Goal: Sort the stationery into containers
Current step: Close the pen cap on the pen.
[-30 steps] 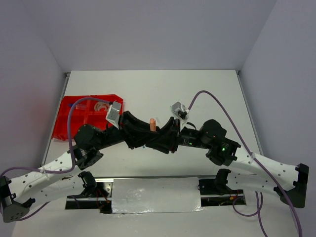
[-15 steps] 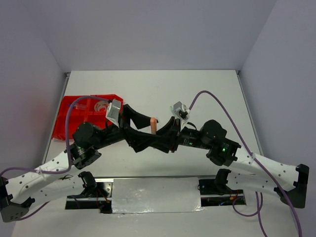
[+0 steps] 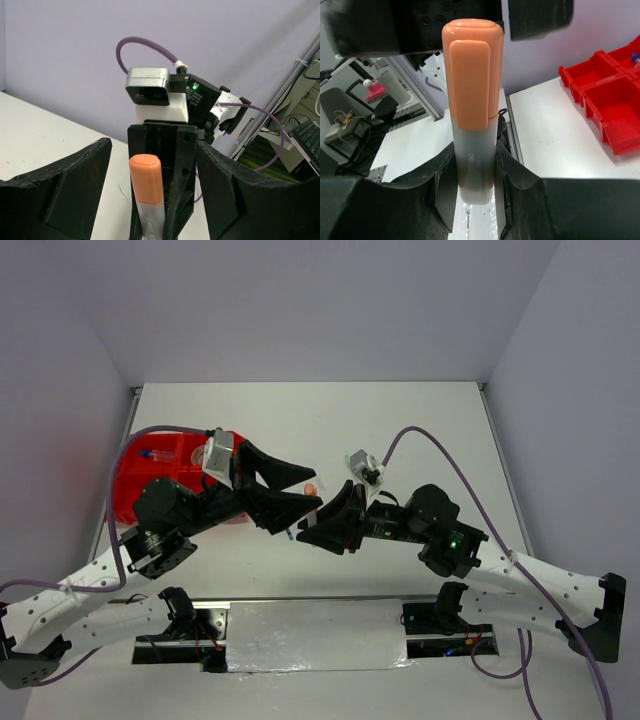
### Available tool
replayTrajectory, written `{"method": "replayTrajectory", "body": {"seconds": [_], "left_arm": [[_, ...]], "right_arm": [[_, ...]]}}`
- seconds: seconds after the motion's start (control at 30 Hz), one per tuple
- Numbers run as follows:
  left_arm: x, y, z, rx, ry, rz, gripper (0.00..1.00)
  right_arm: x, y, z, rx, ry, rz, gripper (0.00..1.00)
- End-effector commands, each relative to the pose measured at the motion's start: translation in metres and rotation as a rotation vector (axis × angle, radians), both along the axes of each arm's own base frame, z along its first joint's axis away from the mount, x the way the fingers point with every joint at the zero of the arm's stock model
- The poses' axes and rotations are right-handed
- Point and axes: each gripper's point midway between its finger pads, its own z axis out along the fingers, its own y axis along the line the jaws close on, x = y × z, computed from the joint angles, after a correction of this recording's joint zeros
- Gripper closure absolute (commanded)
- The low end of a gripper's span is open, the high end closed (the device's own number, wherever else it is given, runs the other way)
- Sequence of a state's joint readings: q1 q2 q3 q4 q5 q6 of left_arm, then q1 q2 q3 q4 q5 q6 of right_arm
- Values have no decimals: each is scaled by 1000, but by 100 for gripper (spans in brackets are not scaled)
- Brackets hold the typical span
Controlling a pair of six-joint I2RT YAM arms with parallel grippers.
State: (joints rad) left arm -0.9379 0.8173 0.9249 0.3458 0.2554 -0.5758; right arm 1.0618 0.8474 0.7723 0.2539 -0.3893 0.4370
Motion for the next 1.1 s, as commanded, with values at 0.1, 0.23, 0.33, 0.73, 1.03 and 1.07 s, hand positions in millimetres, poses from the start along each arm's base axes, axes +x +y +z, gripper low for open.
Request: {"method": "replayTrajectory", "body": {"seconds": [0.1, 0.23, 0.33, 0.73, 1.03, 1.07], "left_arm": [[-2, -2, 13, -16, -29, -12, 30], [-5, -5, 6, -10, -14, -38, 57], [-6, -6, -1, -5, 6, -49, 88], [-7, -19, -75, 109, 178, -94, 100], [-33, -33, -127, 207, 256, -109, 100], [-34, -35, -133, 213, 265, -105, 100]], "right_arm": [[-7, -4, 21, 59, -42, 25, 100], [-5, -3, 23, 54, -46, 16, 100], [-2, -3, 30, 55, -60, -1, 100], [20, -6, 113, 105, -233, -119, 100], [34, -2, 203, 165, -385, -125, 100], [36, -3, 211, 176, -391, -130, 100]]}}
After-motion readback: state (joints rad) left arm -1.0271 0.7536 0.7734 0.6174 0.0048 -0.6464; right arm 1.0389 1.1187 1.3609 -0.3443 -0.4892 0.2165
